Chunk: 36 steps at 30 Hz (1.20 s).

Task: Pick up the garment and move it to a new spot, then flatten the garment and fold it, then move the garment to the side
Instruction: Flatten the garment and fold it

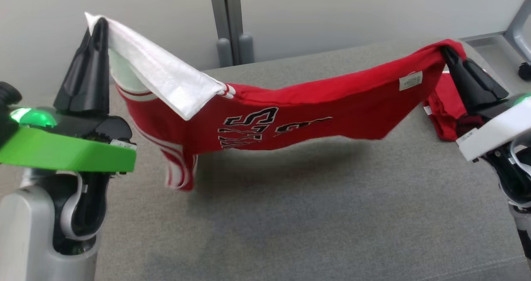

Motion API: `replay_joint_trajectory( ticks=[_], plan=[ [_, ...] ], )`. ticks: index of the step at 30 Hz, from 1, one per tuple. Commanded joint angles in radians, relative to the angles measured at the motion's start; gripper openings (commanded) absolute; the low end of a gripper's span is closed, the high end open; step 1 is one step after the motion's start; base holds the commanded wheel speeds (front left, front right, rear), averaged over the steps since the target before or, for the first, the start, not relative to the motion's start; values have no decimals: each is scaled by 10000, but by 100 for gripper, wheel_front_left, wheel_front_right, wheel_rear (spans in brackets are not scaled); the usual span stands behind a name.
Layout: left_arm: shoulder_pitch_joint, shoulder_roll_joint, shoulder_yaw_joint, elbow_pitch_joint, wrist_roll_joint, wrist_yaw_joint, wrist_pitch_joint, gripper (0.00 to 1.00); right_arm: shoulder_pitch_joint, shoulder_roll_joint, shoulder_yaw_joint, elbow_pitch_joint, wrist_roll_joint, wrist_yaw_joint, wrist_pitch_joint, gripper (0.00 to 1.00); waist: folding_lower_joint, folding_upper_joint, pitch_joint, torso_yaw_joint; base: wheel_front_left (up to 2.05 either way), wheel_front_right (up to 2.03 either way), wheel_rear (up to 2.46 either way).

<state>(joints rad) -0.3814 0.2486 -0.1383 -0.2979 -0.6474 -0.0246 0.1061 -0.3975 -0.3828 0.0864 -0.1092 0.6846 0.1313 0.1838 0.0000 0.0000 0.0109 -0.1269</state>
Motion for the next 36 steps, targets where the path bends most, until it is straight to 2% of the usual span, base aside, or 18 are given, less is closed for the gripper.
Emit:
replay_joint_trajectory(
  ticks=[1,4,8,11,14,19,24,32,36],
  plan=[
    [-278,158,46,-481,85,105,172,0,246,149,-307,-669,-127,-13,304,0,0,0,-261,-31,0,0,0],
    [-698,419,43,-1465,207,227,637,0,468,532,-931,-2183,-303,-11,1018,0,0,0,-309,-27,0,0,0],
    [-1332,665,-75,-2050,290,298,1266,0,521,913,-1419,-3397,-639,-11,1749,0,0,0,-286,-27,0,0,0],
    [-1830,878,-187,-1914,463,239,1654,0,392,1102,-1570,-3729,-908,-11,2188,0,0,0,-139,-24,0,0,0],
    [-2267,954,-389,-1434,574,128,1831,0,196,1184,-1385,-3374,-1194,-11,2427,0,0,0,192,-8,0,0,0],
    [-3179,1103,-696,-17,1056,-187,1689,0,-733,1319,-916,-1790,-1527,-10,2090,0,0,0,962,-15,0,0,0],
    [-5061,1269,-1204,2098,1987,-564,1229,0,-3053,1377,-250,563,-2376,-10,1080,0,0,0,1873,58,0,0,0],
    [-8836,531,-1664,5838,3148,-655,-474,0,-7407,1998,262,4726,-3988,-10,-825,0,0,0,2984,333,0,0,0],
    [-9900,77,-1749,7166,3241,-655,-1276,0,-8802,2364,287,6440,-4851,-10,-1790,0,0,0,3447,515,0,0,0]
  ],
)
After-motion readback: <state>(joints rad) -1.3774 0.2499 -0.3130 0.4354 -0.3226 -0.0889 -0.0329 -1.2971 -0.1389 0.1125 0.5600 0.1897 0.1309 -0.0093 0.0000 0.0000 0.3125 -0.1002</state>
